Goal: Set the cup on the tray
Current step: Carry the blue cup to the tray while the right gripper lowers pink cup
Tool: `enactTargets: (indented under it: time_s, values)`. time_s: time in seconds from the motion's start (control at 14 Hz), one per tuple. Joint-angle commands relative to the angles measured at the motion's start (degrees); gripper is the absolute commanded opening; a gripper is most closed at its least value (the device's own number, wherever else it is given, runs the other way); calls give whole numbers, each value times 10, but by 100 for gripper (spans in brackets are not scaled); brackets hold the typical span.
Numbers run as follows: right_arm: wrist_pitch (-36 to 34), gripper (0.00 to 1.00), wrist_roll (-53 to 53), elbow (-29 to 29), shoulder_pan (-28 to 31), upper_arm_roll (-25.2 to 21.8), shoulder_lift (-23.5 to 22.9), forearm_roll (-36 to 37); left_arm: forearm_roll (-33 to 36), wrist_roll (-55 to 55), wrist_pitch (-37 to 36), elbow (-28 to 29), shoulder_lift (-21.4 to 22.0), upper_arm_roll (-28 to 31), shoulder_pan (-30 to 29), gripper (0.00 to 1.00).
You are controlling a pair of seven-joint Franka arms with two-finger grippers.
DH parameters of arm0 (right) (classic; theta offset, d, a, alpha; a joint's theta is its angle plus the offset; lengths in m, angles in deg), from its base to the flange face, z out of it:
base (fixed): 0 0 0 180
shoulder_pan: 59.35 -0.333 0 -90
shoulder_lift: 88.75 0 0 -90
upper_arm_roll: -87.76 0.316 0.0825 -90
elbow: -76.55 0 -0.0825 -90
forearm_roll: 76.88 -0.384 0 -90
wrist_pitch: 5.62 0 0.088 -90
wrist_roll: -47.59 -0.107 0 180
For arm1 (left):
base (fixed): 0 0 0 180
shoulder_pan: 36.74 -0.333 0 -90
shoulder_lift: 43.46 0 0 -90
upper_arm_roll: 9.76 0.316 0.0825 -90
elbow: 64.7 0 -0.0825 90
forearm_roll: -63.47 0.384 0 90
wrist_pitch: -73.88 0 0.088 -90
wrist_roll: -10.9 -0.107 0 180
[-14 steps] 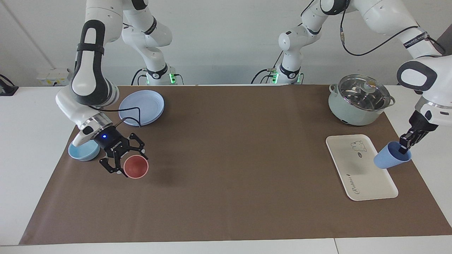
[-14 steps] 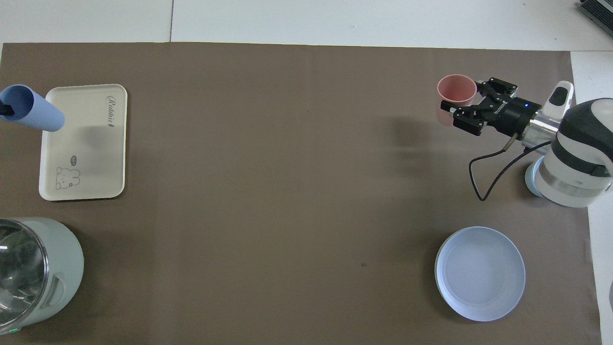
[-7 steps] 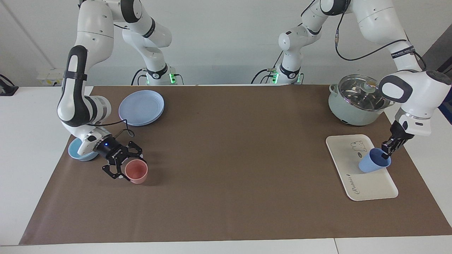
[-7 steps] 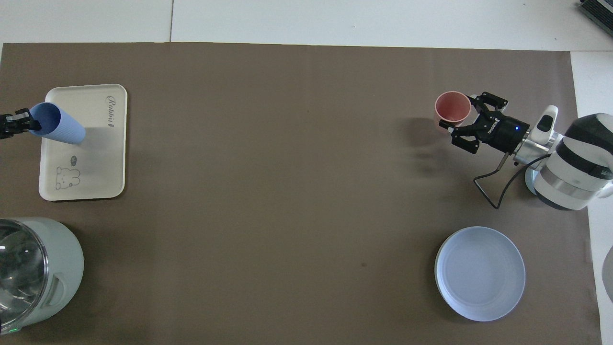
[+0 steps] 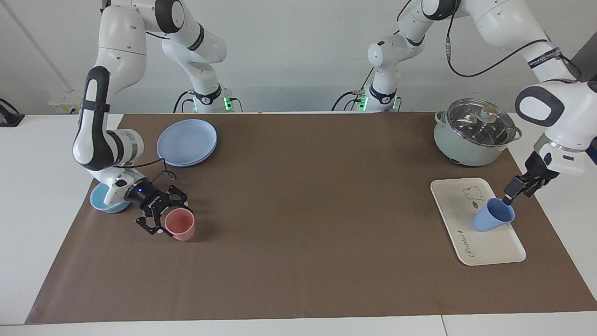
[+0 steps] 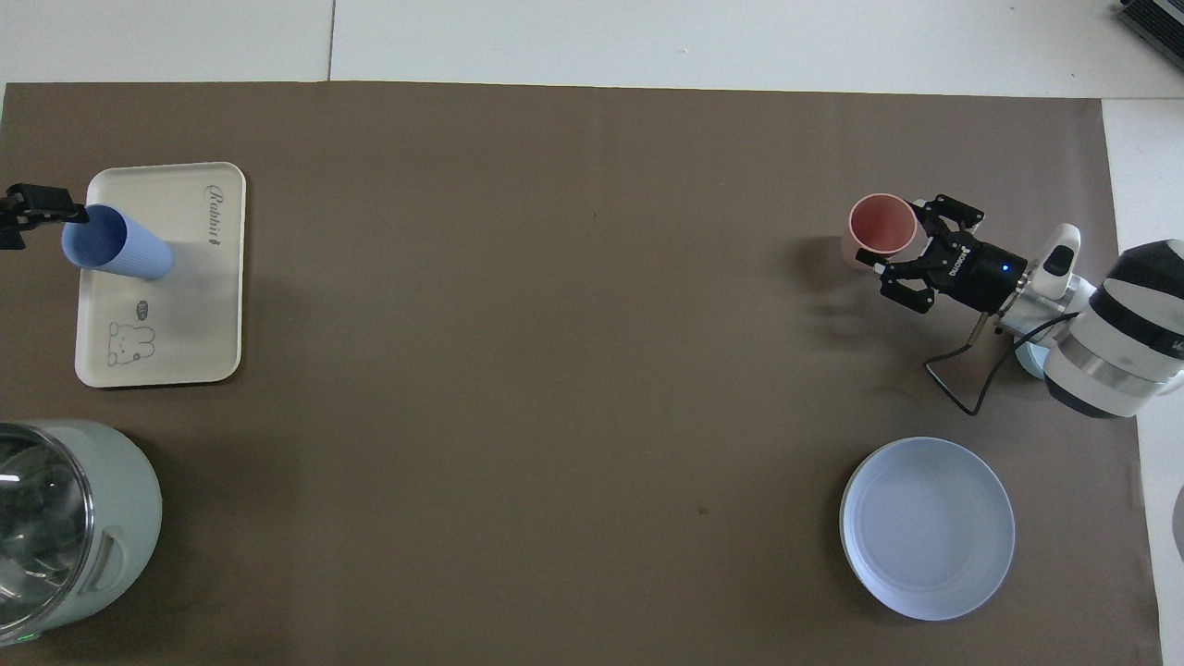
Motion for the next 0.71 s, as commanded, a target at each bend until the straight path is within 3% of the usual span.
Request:
enactTargets:
  time_s: [0.0,0.07,0.14,0.29,0.43,0.64]
  values:
    - [-3,4,19,19,8,6,9,-21,72,9,-140,-87,-8,7,65,100]
    - [-5,71,19,20,9,6,9,-21,81,9,-173,-107,-8,9,86,100]
    - [-4,100,19,20,9,5,9,-21,82,14,-208,-112,-6,14,107,100]
    - [-6,100,18,19,14,5,10,-21,80,30,-253,-124,7,33,163,100]
    - [-15,100,17,19,18,5,13,-20,76,49,-277,-118,46,31,182,100]
    - [-37,100,16,17,29,5,15,-14,53,52,-303,-58,128,31,207,100]
